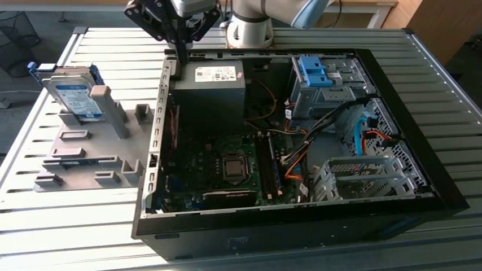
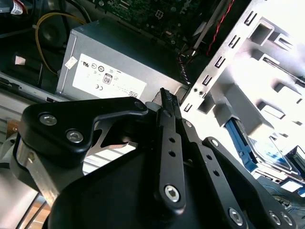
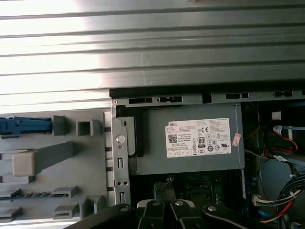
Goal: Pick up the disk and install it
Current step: 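Reach for the disk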
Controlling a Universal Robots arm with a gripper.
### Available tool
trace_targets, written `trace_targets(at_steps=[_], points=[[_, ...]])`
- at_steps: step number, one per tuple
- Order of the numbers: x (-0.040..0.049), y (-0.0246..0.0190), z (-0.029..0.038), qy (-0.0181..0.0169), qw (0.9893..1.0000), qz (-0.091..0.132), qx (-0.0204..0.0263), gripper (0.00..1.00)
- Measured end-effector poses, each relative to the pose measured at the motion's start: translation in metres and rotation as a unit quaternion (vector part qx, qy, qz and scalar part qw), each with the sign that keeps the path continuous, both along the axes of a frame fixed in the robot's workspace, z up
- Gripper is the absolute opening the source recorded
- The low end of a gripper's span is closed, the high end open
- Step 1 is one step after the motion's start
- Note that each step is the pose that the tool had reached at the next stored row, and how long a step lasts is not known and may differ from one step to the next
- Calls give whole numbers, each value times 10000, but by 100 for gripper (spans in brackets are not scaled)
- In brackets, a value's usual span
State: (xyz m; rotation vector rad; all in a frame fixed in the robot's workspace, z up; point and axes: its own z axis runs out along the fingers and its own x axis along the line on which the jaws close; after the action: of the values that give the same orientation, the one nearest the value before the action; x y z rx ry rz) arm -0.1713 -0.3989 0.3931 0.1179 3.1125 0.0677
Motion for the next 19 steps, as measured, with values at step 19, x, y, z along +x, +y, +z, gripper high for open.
trace_targets(at_steps=[19], points=[[-58,2,-1,0,10000,0,0,11]])
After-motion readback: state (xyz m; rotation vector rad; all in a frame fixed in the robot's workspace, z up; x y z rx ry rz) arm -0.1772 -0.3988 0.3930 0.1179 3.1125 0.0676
